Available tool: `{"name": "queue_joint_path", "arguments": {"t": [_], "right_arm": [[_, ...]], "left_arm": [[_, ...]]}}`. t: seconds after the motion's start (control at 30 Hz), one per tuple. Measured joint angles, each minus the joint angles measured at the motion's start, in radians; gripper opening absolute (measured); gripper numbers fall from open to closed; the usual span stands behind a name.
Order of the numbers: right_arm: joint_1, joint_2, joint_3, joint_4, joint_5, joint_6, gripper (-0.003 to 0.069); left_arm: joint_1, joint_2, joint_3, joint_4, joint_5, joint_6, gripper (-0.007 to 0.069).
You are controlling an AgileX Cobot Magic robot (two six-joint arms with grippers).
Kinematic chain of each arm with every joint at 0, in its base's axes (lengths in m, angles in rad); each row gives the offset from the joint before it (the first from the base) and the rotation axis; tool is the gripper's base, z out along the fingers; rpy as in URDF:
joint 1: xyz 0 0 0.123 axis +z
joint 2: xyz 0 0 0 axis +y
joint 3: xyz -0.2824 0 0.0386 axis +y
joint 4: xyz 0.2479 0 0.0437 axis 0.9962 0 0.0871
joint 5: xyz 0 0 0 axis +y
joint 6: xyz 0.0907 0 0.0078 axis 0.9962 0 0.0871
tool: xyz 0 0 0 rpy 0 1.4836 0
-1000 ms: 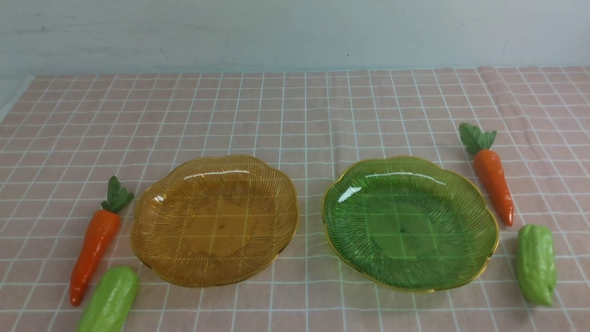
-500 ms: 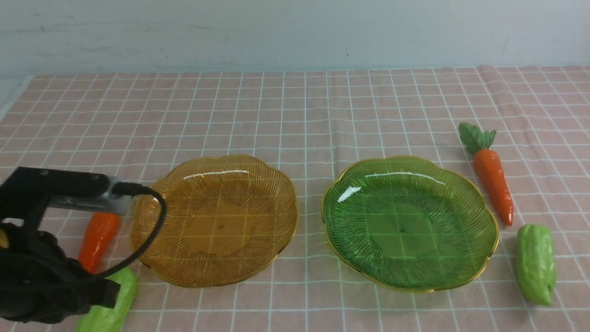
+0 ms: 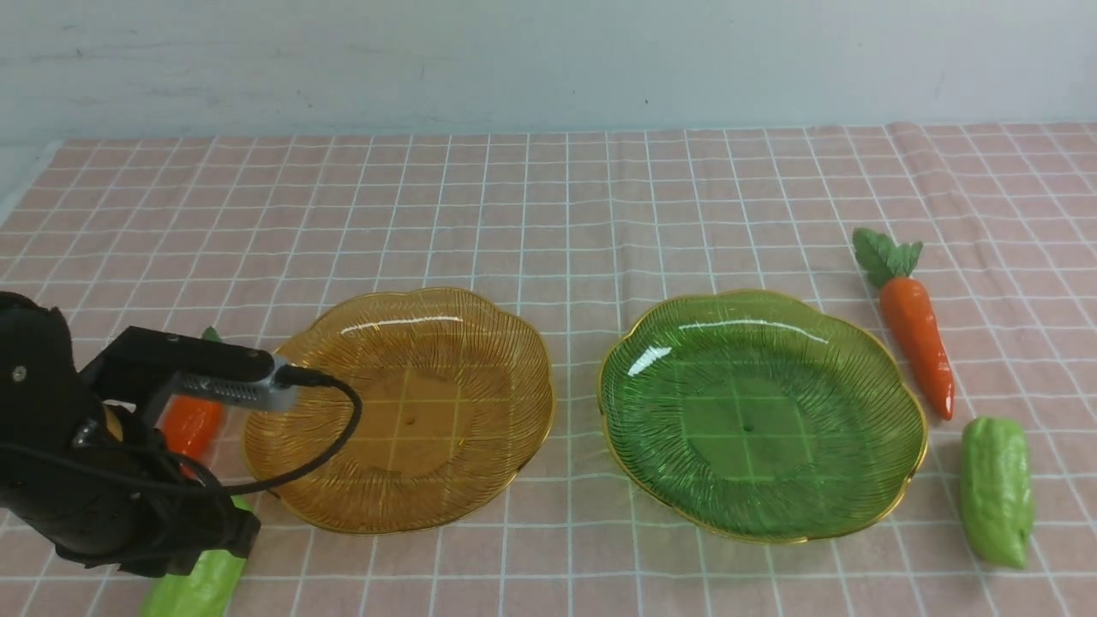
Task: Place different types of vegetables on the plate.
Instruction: 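Put the green cucumber next to the left plate into that plate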
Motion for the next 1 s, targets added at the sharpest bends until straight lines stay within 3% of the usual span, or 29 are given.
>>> {"name": "queue_joint_path", "arguments": {"t": [0.2,0.4,0.63,0.73,0.8,0.9,1.0], "right_arm": [[0.0,-0.001,0.0,0.058,-0.005,-0.059,-0.0015],[0.0,-0.001,0.0,0.073,-0.012,-0.079,-0.0015],[0.0,-0.001,0.0,0.075,-0.014,-0.083,-0.0015],[0.0,-0.001,0.0,0.075,-0.014,-0.084,-0.0015],[0.0,-0.001,0.0,0.075,-0.014,-0.084,-0.0015],[0.0,-0.001,0.0,0.075,-0.014,-0.086,-0.0015],[0.0,-0.001,0.0,0.075,-0.014,-0.087,-0.0015]], "left_arm": [[0.0,0.063,0.0,0.012,-0.048,-0.021,0.0509],[0.0,0.141,-0.001,0.015,-0.092,-0.091,0.0631],[0.0,0.226,-0.002,0.015,-0.115,-0.128,0.0594],[0.0,0.264,-0.002,0.022,-0.118,-0.149,0.0512],[0.0,0.273,-0.002,0.03,-0.105,-0.184,0.0412],[0.0,0.263,-0.005,0.053,-0.062,-0.223,0.0351],[0.0,0.203,-0.005,0.068,0.013,-0.247,0.0338]]}}
